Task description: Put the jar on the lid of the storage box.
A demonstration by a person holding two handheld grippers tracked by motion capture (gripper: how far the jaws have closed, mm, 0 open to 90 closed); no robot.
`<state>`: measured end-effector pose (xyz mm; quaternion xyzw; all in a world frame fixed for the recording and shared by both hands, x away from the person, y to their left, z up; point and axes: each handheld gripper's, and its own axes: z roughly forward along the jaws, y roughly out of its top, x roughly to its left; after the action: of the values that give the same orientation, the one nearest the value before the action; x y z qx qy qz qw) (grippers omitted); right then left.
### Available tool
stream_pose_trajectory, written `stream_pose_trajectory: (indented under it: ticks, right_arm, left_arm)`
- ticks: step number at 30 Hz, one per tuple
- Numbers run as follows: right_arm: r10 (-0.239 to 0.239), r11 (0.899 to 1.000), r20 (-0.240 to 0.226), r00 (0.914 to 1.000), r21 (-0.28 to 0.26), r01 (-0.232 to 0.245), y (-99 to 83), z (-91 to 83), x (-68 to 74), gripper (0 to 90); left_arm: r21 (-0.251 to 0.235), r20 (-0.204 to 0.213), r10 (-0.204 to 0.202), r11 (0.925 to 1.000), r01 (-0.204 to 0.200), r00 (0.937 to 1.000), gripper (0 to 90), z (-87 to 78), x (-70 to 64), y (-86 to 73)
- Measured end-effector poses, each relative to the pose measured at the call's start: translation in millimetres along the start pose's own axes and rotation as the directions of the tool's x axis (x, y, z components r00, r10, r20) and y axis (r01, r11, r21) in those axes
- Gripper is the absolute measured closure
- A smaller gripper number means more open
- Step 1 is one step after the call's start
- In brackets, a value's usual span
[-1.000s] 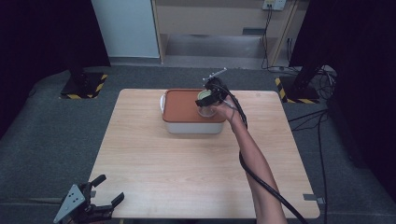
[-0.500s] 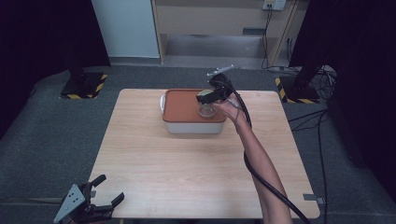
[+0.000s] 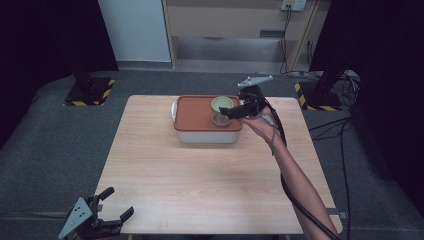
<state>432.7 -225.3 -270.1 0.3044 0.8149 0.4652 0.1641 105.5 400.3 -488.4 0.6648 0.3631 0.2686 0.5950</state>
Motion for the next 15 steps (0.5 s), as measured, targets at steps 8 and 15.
stream_pose_trajectory:
  ticks: [8, 15]
  right_arm:
    - [0.016, 0.999, -0.01, 0.9998, -0.049, -0.016, -30.6, -32.3, 2.5, 5.1]
    - [0.025, 0.997, -0.001, 0.9997, -0.075, -0.025, -52.6, -56.8, 3.7, 5.2]
  left_arm:
    - [0.001, -0.004, 0.003, 1.0, -0.003, 1.0, 1.6, -0.1, -0.7, 0.3]
    - [0.002, -0.005, 0.003, 1.0, -0.003, 1.0, 1.6, -0.1, -1.0, 0.5]
